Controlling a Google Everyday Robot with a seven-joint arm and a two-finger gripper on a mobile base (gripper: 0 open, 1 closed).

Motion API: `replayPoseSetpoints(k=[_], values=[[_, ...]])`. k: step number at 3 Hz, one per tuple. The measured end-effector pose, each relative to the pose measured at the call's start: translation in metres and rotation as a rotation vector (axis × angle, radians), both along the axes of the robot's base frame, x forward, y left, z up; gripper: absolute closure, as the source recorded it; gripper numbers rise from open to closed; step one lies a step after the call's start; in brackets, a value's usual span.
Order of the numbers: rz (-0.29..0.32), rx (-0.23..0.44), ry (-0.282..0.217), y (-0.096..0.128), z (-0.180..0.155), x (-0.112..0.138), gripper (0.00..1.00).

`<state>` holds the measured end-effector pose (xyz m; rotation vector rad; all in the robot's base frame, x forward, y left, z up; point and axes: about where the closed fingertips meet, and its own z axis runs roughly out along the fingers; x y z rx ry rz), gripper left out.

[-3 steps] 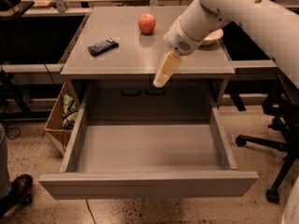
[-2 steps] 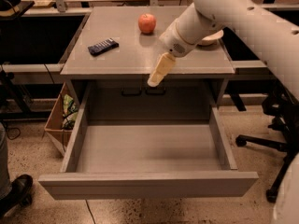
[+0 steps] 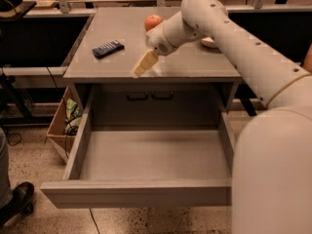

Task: Place rxbar blueberry into top drawer

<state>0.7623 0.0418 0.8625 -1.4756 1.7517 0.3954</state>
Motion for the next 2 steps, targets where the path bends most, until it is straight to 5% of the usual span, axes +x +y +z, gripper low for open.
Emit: replayPoseSetpoints(k=[2], values=[[0.032,0.093,-0.015,0.052,-0.007,0.038,0.0]])
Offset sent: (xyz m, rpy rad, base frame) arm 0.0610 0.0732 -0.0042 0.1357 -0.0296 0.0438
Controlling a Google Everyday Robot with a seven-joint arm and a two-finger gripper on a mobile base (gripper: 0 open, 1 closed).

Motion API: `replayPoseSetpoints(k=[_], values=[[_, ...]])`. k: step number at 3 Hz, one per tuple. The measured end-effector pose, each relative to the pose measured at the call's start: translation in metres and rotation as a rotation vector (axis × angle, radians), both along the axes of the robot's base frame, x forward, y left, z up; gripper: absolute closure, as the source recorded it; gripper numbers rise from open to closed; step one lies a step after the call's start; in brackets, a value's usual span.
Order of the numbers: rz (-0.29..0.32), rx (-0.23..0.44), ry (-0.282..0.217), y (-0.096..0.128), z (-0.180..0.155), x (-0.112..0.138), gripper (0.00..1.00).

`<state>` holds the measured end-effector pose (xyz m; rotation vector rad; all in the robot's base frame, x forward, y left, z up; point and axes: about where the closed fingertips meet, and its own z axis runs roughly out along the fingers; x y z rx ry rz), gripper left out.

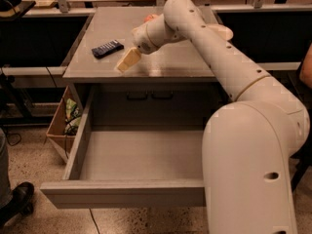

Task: Place rxbar blueberry into top drawer

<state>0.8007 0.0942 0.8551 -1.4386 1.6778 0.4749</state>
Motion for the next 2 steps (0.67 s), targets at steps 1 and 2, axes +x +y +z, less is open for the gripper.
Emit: replayPoseSetpoints(k=[1,2], values=[[-0.001,0.097,0.033,0.036,0.006,0.019,0.0],[-0.031,0.166,0.07,0.053,0.012,0.035,0.0]])
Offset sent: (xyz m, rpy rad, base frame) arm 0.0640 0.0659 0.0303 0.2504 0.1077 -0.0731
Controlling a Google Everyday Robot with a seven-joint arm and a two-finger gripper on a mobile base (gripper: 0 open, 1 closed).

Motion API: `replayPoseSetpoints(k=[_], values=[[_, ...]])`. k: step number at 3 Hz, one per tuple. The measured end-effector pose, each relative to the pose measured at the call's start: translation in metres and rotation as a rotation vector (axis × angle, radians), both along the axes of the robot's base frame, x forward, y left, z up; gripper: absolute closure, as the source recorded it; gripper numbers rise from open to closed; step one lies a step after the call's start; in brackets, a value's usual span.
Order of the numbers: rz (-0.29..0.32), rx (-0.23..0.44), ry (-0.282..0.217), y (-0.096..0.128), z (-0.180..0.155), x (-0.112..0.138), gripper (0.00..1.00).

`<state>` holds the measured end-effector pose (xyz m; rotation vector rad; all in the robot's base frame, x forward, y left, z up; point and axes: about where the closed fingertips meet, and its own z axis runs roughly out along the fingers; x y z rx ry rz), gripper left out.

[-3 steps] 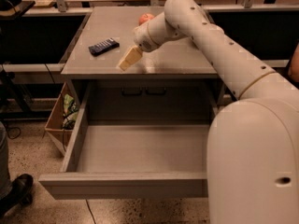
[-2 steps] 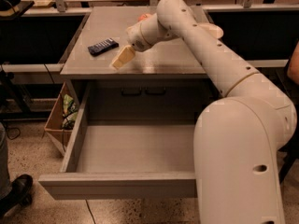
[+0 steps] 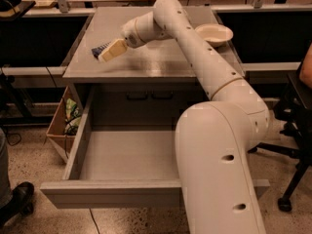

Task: Place rxbar blueberry into top drawer

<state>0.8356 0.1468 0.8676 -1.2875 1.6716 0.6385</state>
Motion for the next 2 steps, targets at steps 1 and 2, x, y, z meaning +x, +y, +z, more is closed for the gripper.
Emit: replayPoseSetpoints(k=[1,2], values=[[-0.154,0.035,0.097,0.003,-0.016,0.031,0.0],[-0.243,0.053,0.159,0.003,-0.028,0.045,0.0]])
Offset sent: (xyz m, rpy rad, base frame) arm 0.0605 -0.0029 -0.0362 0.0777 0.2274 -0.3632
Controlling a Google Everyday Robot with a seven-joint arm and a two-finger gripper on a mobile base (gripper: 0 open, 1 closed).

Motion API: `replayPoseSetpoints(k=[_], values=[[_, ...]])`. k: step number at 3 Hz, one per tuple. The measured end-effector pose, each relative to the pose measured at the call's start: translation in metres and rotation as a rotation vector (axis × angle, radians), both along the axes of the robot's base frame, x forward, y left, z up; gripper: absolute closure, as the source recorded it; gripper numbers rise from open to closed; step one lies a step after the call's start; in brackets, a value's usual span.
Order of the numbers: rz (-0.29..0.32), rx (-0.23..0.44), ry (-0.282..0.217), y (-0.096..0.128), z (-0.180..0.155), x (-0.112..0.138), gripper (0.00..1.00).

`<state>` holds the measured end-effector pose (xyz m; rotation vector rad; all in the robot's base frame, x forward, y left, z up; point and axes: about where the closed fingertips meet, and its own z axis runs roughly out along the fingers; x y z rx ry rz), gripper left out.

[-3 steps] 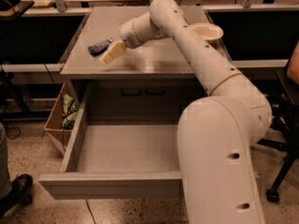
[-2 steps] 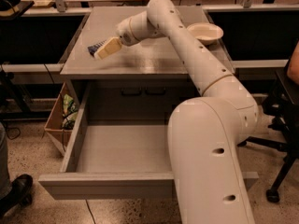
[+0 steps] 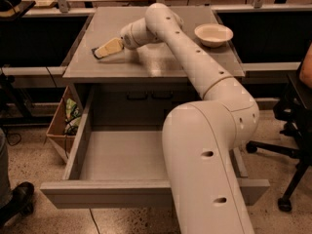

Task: Place rxbar blueberry into top drawer

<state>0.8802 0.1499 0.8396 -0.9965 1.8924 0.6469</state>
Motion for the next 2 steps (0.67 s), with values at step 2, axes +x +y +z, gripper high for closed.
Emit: replayPoseSetpoints(k=[2], values=[[0.052,0.029,-0.043,0.041,0.007,-0.014,0.17]])
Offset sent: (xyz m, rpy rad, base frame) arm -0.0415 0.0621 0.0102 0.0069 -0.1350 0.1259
